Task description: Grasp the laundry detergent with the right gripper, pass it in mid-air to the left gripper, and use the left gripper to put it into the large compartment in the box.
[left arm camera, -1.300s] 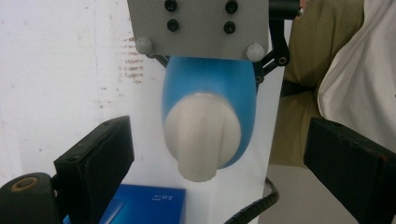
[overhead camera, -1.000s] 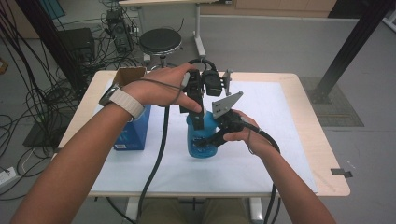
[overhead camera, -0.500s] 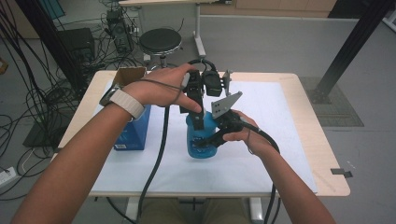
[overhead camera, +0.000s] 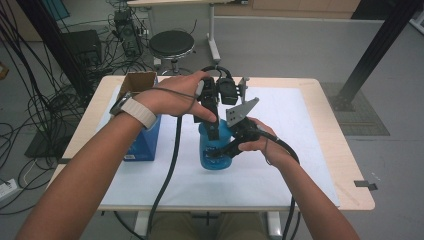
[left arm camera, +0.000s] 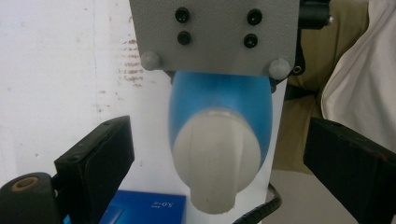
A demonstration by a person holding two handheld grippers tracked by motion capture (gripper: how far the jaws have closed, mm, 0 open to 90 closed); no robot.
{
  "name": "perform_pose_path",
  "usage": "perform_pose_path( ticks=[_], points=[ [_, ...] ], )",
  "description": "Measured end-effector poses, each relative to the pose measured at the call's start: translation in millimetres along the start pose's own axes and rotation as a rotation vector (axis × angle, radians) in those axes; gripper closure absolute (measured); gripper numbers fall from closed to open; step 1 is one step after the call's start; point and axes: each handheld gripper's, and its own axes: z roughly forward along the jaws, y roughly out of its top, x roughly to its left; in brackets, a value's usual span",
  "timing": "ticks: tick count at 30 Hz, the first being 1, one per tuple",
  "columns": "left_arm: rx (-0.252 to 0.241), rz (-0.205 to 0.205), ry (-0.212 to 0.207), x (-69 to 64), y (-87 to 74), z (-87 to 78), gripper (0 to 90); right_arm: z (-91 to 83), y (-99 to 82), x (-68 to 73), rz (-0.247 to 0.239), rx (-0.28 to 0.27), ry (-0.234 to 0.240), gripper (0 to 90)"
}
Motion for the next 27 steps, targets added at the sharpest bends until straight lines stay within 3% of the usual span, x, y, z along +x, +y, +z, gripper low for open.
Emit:
perform_pose_path(
  ticks=[27],
  points=[
    [0.008, 0.03, -0.01, -1.1, 2.1, 16.4, 13.8, -6.5, 5.2, 4.9, -0.002, -0.015, 0.006, 42.9]
  ],
)
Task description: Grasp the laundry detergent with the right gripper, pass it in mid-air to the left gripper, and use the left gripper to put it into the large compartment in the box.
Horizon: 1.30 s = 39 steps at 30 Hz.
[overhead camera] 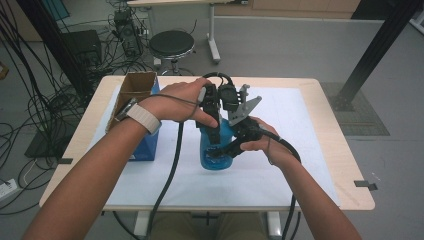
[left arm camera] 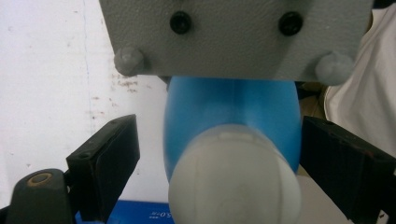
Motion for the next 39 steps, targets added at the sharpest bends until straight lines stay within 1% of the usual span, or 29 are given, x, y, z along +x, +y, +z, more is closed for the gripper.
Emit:
perform_pose_path(
  ticks=[1, 2, 6, 7, 13, 21, 26, 33, 37, 38, 39],
  points=[
    [0.002, -0.001, -0.002, -0.2, -0.1, 0.4, 13.9, 0.2, 0.3, -0.5, -0.008, -0.003, -0.003, 42.9],
    [0.003, -0.001, 0.0, -0.3, -0.1, 0.5, 14.2, -0.2, 0.4, 0.0, -0.001, 0.003, 0.002, 42.9],
    [0.001, 0.001, 0.004, -0.3, 0.0, 0.7, 14.6, -0.9, 1.0, 0.3, 0.0, 0.001, 0.005, 42.9],
    [0.0, 0.001, 0.003, -0.3, 0.1, 1.1, 14.7, -0.7, 1.3, -0.4, -0.01, -0.005, 0.001, 42.9],
    [-0.001, 0.007, 0.008, -1.0, 1.2, 2.2, 15.5, -1.2, 1.5, -0.5, -0.006, -0.007, 0.002, 42.9],
    [0.002, 0.013, 0.013, -1.4, 1.4, 3.3, 16.7, -2.6, 2.6, -0.4, -0.012, -0.009, 0.0, 42.9],
    [0.002, 0.011, 0.011, -1.6, 1.3, 5.2, 17.3, -3.2, 3.6, 0.8, -0.002, -0.013, 0.009, 42.9],
    [0.005, 0.015, 0.003, -1.6, 0.4, 8.2, 19.8, -3.7, 3.4, 0.8, 0.002, -0.014, 0.01, 42.9],
    [0.004, 0.018, -0.001, -1.8, 0.1, 8.4, 23.2, -2.9, 3.4, 0.4, -0.004, -0.011, 0.007, 42.9],
    [0.003, 0.02, -0.003, -1.8, 0.1, 8.5, 24.5, -2.6, 3.7, 1.5, 0.009, -0.016, 0.019, 42.9],
    [0.004, 0.021, -0.002, -1.7, 0.2, 8.7, 25.3, -2.4, 3.8, 1.6, 0.011, -0.018, 0.019, 42.9]
  ],
)
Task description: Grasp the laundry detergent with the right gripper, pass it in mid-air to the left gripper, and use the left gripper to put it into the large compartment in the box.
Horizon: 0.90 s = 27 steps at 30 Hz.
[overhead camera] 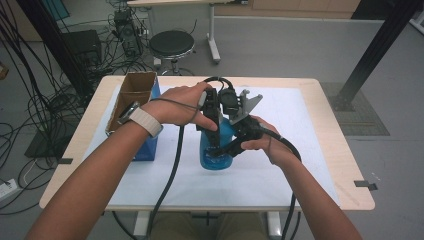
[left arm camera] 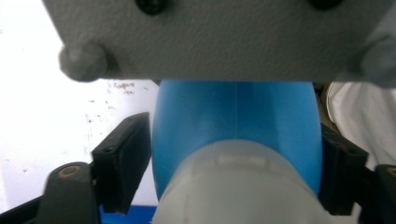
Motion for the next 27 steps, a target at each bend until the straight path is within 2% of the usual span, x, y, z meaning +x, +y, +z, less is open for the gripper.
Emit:
perform_pose_path(
  ticks=[6, 7, 9, 10, 17, 27],
  points=[
    [0.0, 0.005, -0.005, -0.5, 0.0, 0.9, 28.2, 0.4, 0.3, -0.1, 0.001, 0.001, 0.005, 42.9],
    [0.001, 0.006, -0.006, -0.4, -0.1, 1.0, 28.5, 0.4, 0.1, -1.1, -0.013, 0.004, -0.006, 42.9],
    [0.004, 0.007, -0.005, -0.2, -0.4, 1.5, 30.0, 0.6, -0.1, -1.3, -0.01, 0.003, -0.004, 42.9],
    [0.003, 0.005, -0.008, -0.3, -0.5, 1.8, 31.2, 0.8, 0.3, 0.2, 0.005, -0.004, 0.014, 42.9],
    [0.002, 0.003, -0.025, -0.4, -1.4, 3.6, 36.9, 2.3, -0.1, -0.1, 0.0, 0.004, 0.011, 42.9],
    [-0.002, -0.01, -0.038, 0.0, -2.3, 4.8, 37.8, 3.2, -0.6, -0.5, -0.014, 0.012, 0.0, 42.9]
  ],
)
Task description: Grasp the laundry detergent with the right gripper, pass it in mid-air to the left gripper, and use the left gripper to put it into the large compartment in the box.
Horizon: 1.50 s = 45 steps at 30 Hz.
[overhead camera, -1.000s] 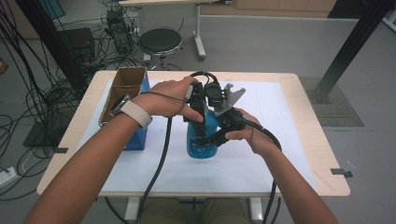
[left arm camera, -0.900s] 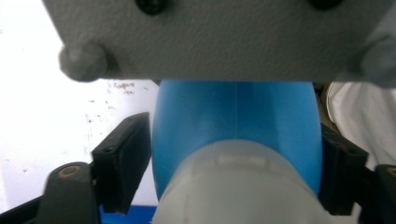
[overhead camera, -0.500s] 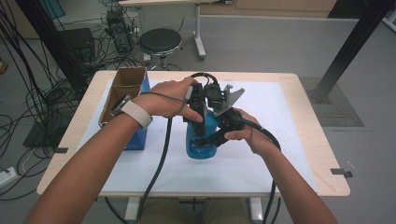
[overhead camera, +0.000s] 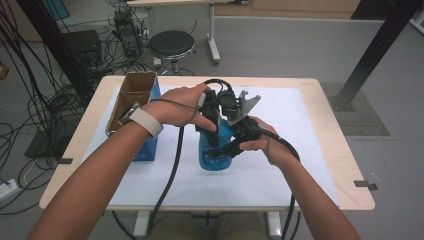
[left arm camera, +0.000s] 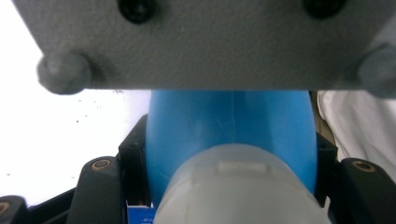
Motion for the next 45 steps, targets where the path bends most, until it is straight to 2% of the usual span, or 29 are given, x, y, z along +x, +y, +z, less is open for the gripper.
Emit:
perform_pose_path(
  ticks=[45],
  points=[
    [-0.011, -0.006, 0.009, -0.1, -2.6, 2.3, 37.9, 1.0, 0.5, -1.2, -0.01, 0.023, -0.007, 42.8]
  ],
)
